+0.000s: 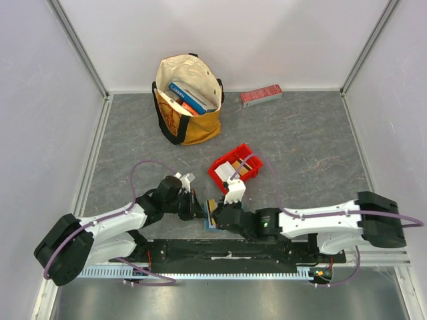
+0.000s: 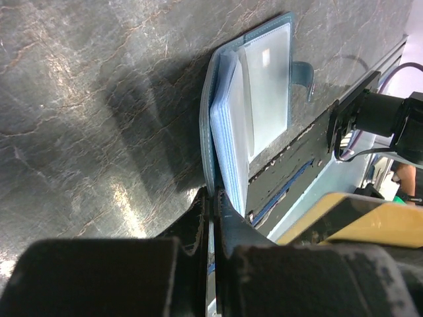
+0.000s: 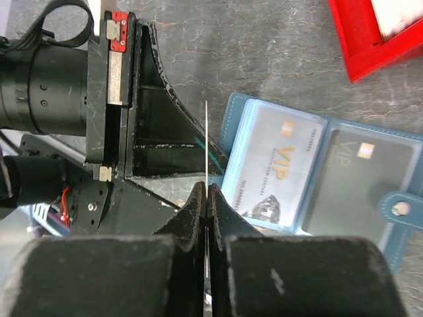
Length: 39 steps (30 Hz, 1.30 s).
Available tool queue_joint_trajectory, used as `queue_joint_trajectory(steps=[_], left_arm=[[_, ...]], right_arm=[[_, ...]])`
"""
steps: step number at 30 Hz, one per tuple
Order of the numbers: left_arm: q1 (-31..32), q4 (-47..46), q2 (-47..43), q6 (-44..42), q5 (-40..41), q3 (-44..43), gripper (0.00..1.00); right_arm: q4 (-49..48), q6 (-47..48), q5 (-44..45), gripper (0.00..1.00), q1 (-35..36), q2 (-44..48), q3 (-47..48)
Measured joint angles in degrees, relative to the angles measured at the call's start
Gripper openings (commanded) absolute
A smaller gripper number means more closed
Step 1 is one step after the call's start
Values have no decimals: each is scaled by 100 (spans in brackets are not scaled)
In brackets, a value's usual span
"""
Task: Put the credit cards into the card holder
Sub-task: Turn over the card holder at the center of the board.
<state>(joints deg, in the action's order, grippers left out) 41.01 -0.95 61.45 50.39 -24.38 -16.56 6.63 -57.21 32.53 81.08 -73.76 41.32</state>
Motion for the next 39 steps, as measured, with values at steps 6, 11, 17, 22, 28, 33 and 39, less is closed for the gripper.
queue_joint_trajectory(steps=[6,11,17,22,28,33,39], left_arm=[[0,4,-50,42,0,13,2],[0,2,-59,57,2,59,2],[0,4,-59,59,2,72,2],[0,2,-59,59,2,72,2],[0,4,-76,59,4,101,2],[0,13,-81,59,13,109,2],[0,13,-85,59,13,120,2]], right_arm=[[-22,-446,857,0,343,-824,382],[-17,-584,1182,0,343,-837,382],[-22,-623,1239,0,345,-914,382],[-13,-623,1237,0,345,-1104,385],[24,-623,1237,0,345,-1233,433],[146,-623,1241,0,345,-1346,568],[289,-616,1244,0,345,-1368,634]])
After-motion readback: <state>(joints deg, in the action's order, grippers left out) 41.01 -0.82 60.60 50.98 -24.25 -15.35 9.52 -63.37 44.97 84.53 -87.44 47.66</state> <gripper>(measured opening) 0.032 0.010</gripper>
